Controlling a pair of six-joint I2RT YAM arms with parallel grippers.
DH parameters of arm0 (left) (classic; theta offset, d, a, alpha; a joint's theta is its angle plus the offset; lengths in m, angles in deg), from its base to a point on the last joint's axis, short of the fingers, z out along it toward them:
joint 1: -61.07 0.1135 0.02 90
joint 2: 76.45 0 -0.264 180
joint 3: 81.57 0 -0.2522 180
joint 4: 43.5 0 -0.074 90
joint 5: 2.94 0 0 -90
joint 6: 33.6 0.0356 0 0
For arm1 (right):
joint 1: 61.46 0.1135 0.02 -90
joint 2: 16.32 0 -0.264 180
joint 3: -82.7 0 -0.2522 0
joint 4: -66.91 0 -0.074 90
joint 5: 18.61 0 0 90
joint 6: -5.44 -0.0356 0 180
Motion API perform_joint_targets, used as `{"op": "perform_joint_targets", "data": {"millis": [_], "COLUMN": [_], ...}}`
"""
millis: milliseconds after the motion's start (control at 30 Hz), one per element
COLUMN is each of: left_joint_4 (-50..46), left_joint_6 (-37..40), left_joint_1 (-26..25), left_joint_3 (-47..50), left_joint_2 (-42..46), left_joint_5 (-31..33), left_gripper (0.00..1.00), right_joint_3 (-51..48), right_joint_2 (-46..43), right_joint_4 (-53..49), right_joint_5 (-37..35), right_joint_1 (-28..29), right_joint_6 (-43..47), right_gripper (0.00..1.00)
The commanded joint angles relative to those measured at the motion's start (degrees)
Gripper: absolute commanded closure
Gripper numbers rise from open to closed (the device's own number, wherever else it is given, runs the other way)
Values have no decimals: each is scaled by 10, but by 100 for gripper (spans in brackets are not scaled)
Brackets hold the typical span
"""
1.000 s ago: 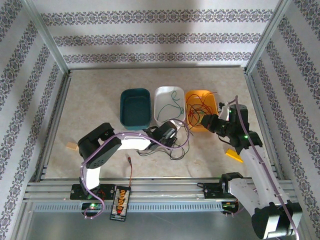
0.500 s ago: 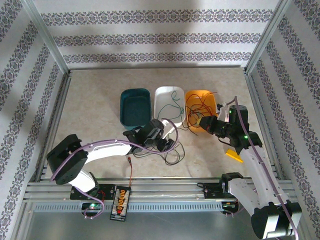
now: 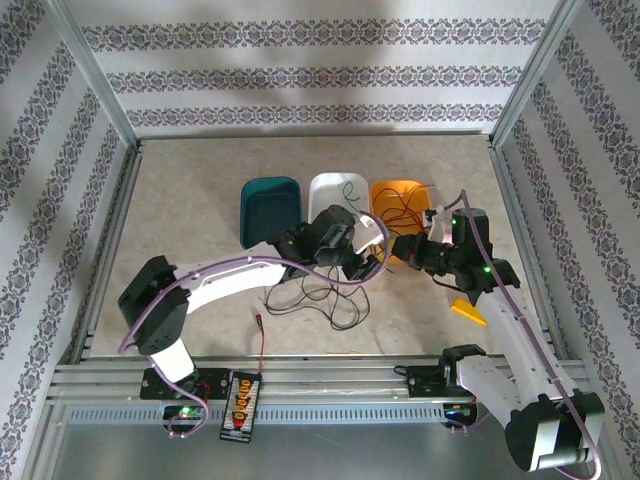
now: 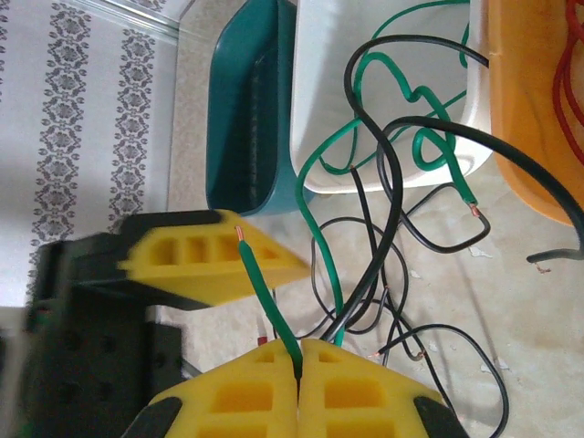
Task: Untangle the cables
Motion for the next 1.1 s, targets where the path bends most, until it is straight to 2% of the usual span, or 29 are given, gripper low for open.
{"op": "perform_joint_targets", "data": {"millis": [0,33,67,133,167,233,500,667,767,867,967,1067], "left_joint_4": [-42,-40,-35,-19,-7,25,165,203,191,162,90,6], "left_joint_6": [29,28,27,21,15,-9,-173,-233,-245,-241,-207,-177], "left_joint_1": [3,3,3,3,4,12,84,113,114,107,76,41], "left_joint_3": [-13,-13,-11,-5,1,19,165,262,296,305,295,288], "left_joint_2": [-23,-26,-29,-31,-29,-18,75,147,182,192,189,178], "left_joint_5": [-24,-23,-17,9,29,52,42,51,37,-34,-75,-81], "left_gripper": [51,57,68,96,100,100,100,100,100,100,100,100], "right_joint_3": [22,24,25,29,30,30,36,45,47,50,57,61], "right_joint_2": [2,3,4,5,5,4,-23,-39,-39,-37,-36,-34], "right_joint_4": [24,25,26,27,26,23,-22,-50,-46,-27,-17,-12], "right_joint_5": [16,16,17,17,15,8,-63,-108,-100,-72,-62,-65], "right_joint_1": [5,6,6,5,4,3,-21,-24,-24,-25,-24,-24], "right_joint_6": [-15,-18,-20,-21,-22,-24,-9,8,18,22,24,26], "right_gripper": [100,100,100,100,100,100,100,100,100,100,100,100]}}
